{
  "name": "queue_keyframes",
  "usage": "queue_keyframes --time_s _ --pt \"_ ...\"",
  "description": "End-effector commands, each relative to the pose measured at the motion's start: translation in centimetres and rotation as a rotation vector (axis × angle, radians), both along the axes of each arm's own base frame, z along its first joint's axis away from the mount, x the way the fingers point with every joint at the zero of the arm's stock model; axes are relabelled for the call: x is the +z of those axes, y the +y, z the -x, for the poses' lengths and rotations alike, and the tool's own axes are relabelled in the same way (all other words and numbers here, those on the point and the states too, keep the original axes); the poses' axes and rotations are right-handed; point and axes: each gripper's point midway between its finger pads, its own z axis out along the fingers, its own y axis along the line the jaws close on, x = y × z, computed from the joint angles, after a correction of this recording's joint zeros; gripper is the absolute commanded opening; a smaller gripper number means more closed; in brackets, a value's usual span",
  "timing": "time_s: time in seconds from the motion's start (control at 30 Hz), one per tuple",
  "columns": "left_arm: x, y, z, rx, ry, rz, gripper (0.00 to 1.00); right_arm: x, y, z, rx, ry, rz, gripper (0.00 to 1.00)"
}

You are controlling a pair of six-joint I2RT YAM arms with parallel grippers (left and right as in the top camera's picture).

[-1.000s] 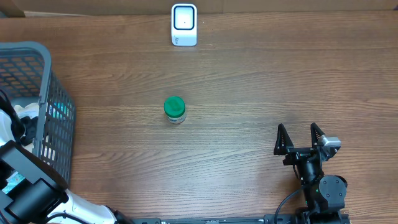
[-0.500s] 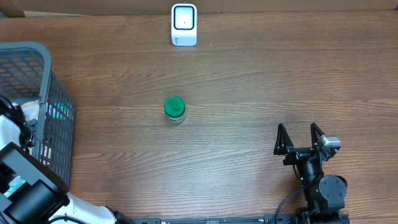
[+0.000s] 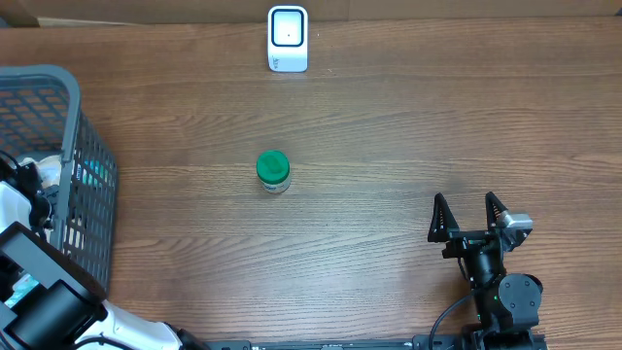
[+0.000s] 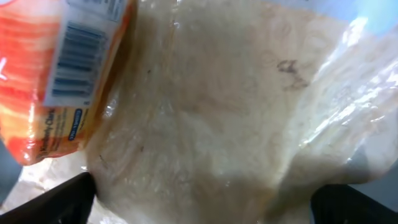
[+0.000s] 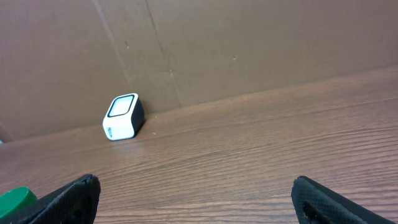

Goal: Scan the item barcode

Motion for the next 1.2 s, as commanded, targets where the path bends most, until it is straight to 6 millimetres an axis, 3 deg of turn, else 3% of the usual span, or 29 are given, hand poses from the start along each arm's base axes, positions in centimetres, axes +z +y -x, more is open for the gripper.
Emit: queue_keyframes --time_s 0.0,0.2,0.5,0.63,0.97,1.17 --pt "-6.3 -3.8 1.1 -0.042 0.070 0.206 0.87 -0.1 0.0 0.0 0.003 -0.007 -0.005 1.00" --pt "-7.7 -4.7 1.2 -0.045 0.077 0.259 0.70 -0.1 0.0 0.0 0.003 -0.007 -0.005 1.00" --pt "-7.7 -5.0 0.8 -0.046 0.055 0.281 0.21 -0.1 0.0 0.0 0.003 -0.007 -0.005 1.00" --pt "-7.7 -5.1 0.7 -0.047 0.051 0.286 0.04 -0.1 0.0 0.0 0.003 -0.007 -0.005 1.00" --pt "-7.0 -5.1 0.7 -0.037 0.061 0.299 0.04 -0.1 0.0 0.0 0.003 -0.007 -0.005 1.00" --pt "-4.6 -4.6 0.2 -0.002 0.077 0.320 0.04 -0.1 0.0 0.0 0.003 -0.007 -0.005 1.00"
